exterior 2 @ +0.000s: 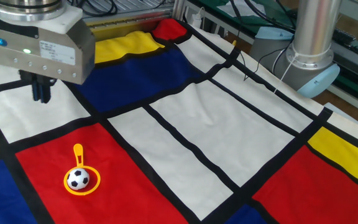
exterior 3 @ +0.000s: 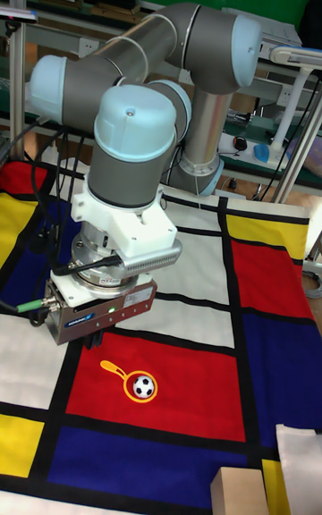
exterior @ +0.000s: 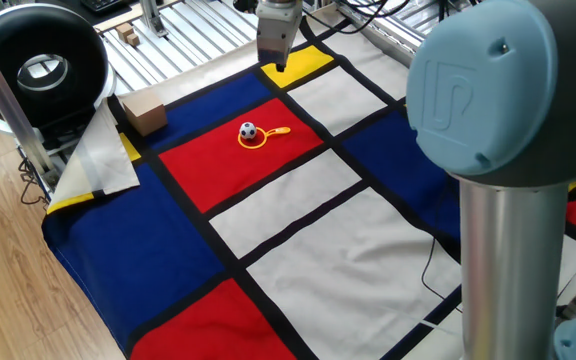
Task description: Remove the bubble ring from the ball
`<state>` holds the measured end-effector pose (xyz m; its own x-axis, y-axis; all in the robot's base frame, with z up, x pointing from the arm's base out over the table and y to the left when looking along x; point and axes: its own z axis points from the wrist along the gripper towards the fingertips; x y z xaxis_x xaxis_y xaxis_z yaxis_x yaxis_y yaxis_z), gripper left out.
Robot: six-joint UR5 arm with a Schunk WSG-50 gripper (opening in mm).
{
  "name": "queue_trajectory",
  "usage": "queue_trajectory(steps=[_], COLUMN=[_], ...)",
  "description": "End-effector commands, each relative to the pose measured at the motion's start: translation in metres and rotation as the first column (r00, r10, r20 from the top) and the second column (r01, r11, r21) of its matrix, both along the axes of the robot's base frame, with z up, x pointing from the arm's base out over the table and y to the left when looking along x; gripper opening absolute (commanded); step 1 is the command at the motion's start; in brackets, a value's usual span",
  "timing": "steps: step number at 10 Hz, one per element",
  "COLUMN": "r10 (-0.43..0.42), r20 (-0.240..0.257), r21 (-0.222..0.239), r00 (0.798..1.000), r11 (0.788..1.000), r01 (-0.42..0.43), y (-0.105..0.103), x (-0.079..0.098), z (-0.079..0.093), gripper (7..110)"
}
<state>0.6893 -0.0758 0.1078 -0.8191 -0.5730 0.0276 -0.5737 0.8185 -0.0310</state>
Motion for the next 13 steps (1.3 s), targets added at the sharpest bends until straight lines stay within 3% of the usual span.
queue_trajectory(steps=[1,4,5,6,7,8,9,10,12,13], r10=[-0.011,-0.085,-0.105,-0.096,-0.123,-0.094,-0.046,0.011,0.006,0.048], r20=[0.020,0.085,0.111,0.139,0.103,0.083,0.085,0.098,0.019,0.012], r21=[0.018,0.017,-0.041,-0.054,0.035,0.044,0.002,-0.044,-0.027,0.026], r00=[1.000,0.993,0.988,0.986,0.987,0.992,0.995,0.995,1.000,0.999], r11=[1.000,0.996,0.993,0.993,0.992,0.995,0.999,0.999,1.000,0.998], r01=[0.011,0.084,0.110,0.104,0.120,0.090,0.046,-0.007,-0.006,-0.048], y=[0.003,0.002,-0.014,-0.018,0.005,0.008,0.003,0.001,0.012,0.025], x=[0.005,0.020,0.025,0.032,0.025,0.020,0.029,0.050,0.033,0.026], z=[0.001,0.001,0.003,0.004,0.002,0.001,-0.005,-0.014,-0.045,-0.064], gripper=[7,7,7,7,7,7,7,7,7,7])
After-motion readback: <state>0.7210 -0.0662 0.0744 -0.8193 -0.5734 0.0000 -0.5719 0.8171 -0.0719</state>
